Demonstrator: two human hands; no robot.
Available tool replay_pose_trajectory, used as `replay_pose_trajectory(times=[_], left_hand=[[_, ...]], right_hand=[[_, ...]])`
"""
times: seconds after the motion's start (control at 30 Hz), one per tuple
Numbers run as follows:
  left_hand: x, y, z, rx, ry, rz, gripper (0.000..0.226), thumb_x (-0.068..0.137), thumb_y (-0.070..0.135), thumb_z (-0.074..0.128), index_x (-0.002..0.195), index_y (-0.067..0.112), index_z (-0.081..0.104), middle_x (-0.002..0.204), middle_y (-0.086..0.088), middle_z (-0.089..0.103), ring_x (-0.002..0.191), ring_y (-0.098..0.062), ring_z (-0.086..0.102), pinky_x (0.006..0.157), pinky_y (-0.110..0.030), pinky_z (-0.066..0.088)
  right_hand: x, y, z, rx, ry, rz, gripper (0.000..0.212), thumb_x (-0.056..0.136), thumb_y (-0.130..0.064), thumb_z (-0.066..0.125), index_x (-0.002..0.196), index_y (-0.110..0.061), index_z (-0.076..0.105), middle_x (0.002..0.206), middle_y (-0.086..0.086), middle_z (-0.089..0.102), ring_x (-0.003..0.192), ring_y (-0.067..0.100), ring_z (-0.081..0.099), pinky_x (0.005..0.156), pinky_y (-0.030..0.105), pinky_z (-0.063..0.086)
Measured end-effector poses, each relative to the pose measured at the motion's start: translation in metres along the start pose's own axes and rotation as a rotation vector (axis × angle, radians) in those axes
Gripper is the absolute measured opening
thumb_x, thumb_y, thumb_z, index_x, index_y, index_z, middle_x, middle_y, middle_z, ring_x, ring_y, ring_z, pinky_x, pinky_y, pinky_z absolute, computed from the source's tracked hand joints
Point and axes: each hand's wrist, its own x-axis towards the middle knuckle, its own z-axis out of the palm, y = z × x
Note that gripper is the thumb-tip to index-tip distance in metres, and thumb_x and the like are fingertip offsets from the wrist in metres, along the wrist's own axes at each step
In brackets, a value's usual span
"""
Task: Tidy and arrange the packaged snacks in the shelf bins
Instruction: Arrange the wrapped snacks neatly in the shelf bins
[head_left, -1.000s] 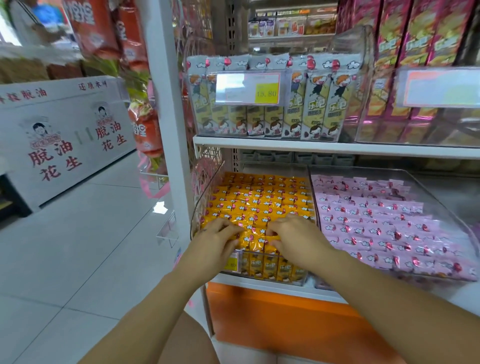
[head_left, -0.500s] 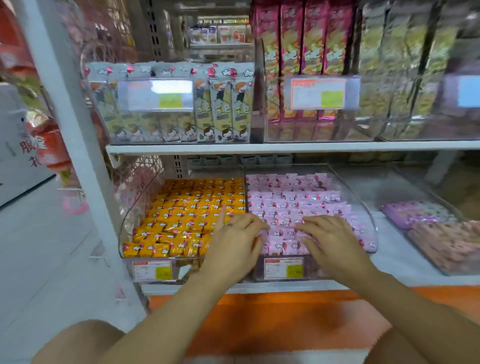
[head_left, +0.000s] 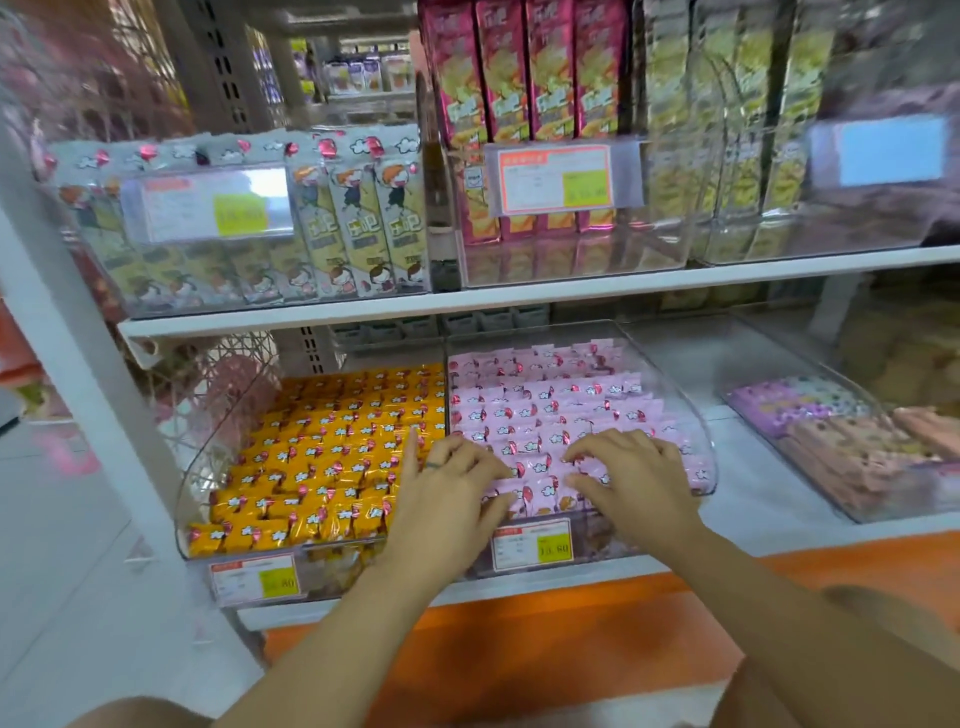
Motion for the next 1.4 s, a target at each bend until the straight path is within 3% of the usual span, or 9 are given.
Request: replay_pose_trajectory(times=[0.13, 0.27, 0.4, 0.67, 0.83, 0.9, 1.0, 1.2, 1.4], left_hand=[[0.006, 0.009, -0.009, -0.030, -0.121, -0.058, 0.034, 0.092, 0.055, 0.044, 0.121, 0.041, 0.058, 0.126, 0.020, 0.051, 0.130, -0.007, 0.031, 0.116, -0.050, -0.007], [0.015, 0.025, -0.011, -0.027, -0.182, -0.047, 0.030, 0.092, 0.056, 0.044, 0.113, 0.041, 0.060, 0.123, 0.020, 0.052, 0.126, -0.008, 0.036, 0.116, -0.050, -0.006], [0.023, 0.037, -0.005, 0.039, -0.160, -0.063, 0.016, 0.098, 0.038, 0.043, 0.100, 0.031, 0.057, 0.093, 0.013, 0.060, 0.111, -0.011, 0.050, 0.116, -0.050, -0.010], [0.025, 0.042, 0.003, 0.178, -0.162, -0.082, 0.019, 0.103, 0.032, 0.031, 0.110, 0.026, 0.048, 0.098, 0.007, 0.062, 0.106, -0.015, 0.054, 0.117, -0.050, -0.008], [0.023, 0.038, -0.001, 0.074, -0.081, -0.055, 0.018, 0.100, 0.038, 0.039, 0.104, 0.033, 0.056, 0.097, 0.014, 0.065, 0.104, -0.006, 0.055, 0.117, -0.043, -0.013], [0.021, 0.036, 0.000, -0.024, 0.012, -0.031, 0.015, 0.098, 0.034, 0.045, 0.101, 0.033, 0.060, 0.097, 0.016, 0.066, 0.102, -0.006, 0.057, 0.117, -0.040, -0.009], [0.021, 0.047, 0.010, -0.141, 0.099, 0.075, 0.018, 0.094, 0.026, 0.052, 0.104, 0.029, 0.066, 0.104, 0.013, 0.067, 0.102, -0.010, 0.061, 0.116, -0.044, 0.009], [0.038, 0.083, 0.037, -0.155, 0.029, 0.200, 0.027, 0.087, 0.033, 0.051, 0.105, 0.029, 0.070, 0.115, 0.005, 0.066, 0.101, -0.019, 0.065, 0.103, -0.050, 0.025], [0.043, 0.081, 0.042, -0.145, -0.018, 0.180, 0.039, 0.090, 0.041, 0.038, 0.118, 0.034, 0.064, 0.118, 0.010, 0.065, 0.104, -0.016, 0.063, 0.105, -0.047, 0.030]], right_hand=[[0.001, 0.001, 0.000, 0.037, -0.008, -0.018, 0.019, 0.091, -0.047, 0.055, 0.107, -0.041, 0.063, 0.123, -0.018, 0.055, 0.117, 0.010, 0.043, 0.096, 0.030, 0.018], [0.004, 0.004, -0.004, 0.107, -0.025, -0.147, 0.011, 0.089, -0.040, 0.061, 0.093, -0.034, 0.069, 0.118, -0.015, 0.054, 0.112, 0.011, 0.043, 0.096, 0.031, 0.024], [0.005, 0.004, -0.001, 0.139, -0.018, -0.151, 0.012, 0.093, -0.033, 0.057, 0.093, -0.028, 0.068, 0.117, -0.014, 0.055, 0.110, 0.013, 0.046, 0.092, 0.029, 0.024], [-0.005, 0.010, 0.010, 0.073, 0.071, -0.215, 0.013, 0.088, -0.032, 0.057, 0.084, -0.027, 0.068, 0.113, -0.007, 0.064, 0.104, 0.021, 0.058, 0.092, 0.031, 0.022], [-0.008, 0.018, -0.014, 0.153, -0.087, -0.257, 0.043, 0.098, -0.045, 0.031, 0.117, -0.027, 0.066, 0.138, -0.010, 0.050, 0.128, 0.011, 0.040, 0.115, 0.032, 0.012], [-0.015, 0.027, -0.024, 0.120, 0.082, -0.250, 0.047, 0.094, -0.042, 0.030, 0.113, -0.024, 0.069, 0.125, -0.007, 0.061, 0.117, 0.013, 0.052, 0.108, 0.030, 0.026], [-0.026, 0.051, -0.041, 0.028, 0.288, -0.167, 0.017, 0.086, -0.024, 0.058, 0.089, -0.019, 0.075, 0.091, -0.006, 0.072, 0.084, 0.019, 0.065, 0.086, 0.031, 0.038], [-0.030, 0.081, -0.052, -0.262, 0.110, -0.113, 0.036, 0.053, -0.011, 0.091, 0.084, -0.022, 0.077, 0.078, -0.007, 0.074, 0.066, 0.023, 0.062, 0.077, 0.041, 0.045], [-0.012, 0.083, -0.051, -0.308, 0.097, -0.160, 0.028, 0.061, -0.013, 0.088, 0.081, -0.026, 0.074, 0.072, -0.007, 0.072, 0.063, 0.022, 0.059, 0.074, 0.039, 0.039]])
